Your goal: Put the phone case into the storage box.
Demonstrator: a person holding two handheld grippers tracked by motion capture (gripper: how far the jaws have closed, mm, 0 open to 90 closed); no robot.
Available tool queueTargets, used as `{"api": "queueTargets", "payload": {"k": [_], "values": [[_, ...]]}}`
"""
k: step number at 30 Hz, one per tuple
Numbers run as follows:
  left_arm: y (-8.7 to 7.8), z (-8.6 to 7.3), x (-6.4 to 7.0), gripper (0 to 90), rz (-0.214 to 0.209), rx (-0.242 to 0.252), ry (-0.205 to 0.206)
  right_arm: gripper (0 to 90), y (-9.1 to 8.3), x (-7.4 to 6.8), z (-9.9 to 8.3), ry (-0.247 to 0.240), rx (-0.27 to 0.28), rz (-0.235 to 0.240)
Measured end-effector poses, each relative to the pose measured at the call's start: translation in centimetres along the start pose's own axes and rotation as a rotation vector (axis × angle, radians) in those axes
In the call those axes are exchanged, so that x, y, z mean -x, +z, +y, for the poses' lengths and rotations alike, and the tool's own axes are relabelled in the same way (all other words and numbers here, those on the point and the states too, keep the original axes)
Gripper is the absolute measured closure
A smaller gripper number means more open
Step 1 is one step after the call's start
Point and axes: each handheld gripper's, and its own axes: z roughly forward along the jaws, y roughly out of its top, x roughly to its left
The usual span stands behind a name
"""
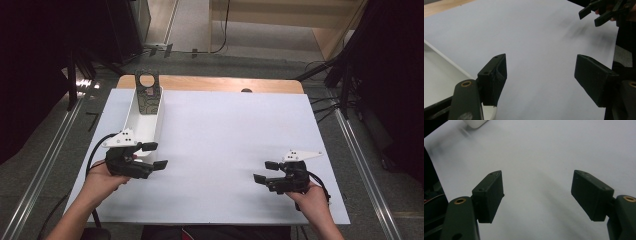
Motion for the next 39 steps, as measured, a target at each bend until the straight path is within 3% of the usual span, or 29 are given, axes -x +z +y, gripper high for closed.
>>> {"api": "queueTargets", "payload": {"k": [20,39], "values": [[1.0,-1.7,1.0,25.9,-0.010,-0.075,0.045,25.2,0.0,0.0,0.0,-0.004,0.003,0.002],[1.8,-3.5,0.5,25.9,0.014,-0.118,0.018,25.2,0.0,0.0,0.0,-0.002,0.002,0.003]]}}
